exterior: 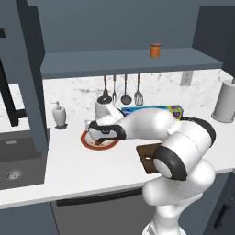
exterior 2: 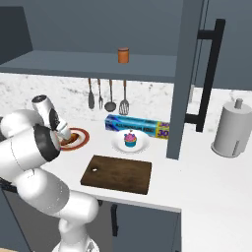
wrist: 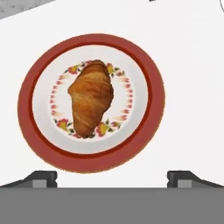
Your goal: From the different types of pastries on the counter, select a croissant and place it on the cutting board. Then retrieve a jar of jam from the cabinet and place it alongside the croissant on the cutting board.
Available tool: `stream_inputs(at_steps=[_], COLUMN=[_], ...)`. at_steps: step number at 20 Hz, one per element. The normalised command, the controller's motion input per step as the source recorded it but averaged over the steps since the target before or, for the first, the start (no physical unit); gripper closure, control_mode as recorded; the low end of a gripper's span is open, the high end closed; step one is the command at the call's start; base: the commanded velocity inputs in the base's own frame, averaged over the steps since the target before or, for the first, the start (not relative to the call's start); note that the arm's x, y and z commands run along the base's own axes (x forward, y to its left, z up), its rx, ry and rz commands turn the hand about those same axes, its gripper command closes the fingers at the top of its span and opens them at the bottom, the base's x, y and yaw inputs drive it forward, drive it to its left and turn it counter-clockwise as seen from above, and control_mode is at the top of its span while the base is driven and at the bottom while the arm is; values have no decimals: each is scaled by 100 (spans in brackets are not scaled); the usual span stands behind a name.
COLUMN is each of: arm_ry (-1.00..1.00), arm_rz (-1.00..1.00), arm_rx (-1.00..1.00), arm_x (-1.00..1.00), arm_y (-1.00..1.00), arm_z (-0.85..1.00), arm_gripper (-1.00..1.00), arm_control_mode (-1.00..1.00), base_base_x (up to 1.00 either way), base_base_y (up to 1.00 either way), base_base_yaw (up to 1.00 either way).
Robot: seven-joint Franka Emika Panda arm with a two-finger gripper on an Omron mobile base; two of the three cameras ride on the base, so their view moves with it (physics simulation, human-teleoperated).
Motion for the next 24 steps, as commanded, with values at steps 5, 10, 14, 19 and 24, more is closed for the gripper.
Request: stream_inputs(at_steps=[5,10,14,19,24], arm_ry=[12,0,0,0,0], arm_rz=[0,0,-1,0,0], arm_rx=[1,0,0,0,0], arm_x=[87,10,6,7,9], arm_y=[-6,0,5,0,0], arm_z=[0,0,-3,-26,-34], arm_gripper=[-100,-100,-100,-100,-100], arm_control_mode=[-100,-100,-100,-100,-100], base_base_x=[0,0,0,0,0], base_base_y=[0,0,0,0,0], base_base_yaw=[0,0,0,0,0])
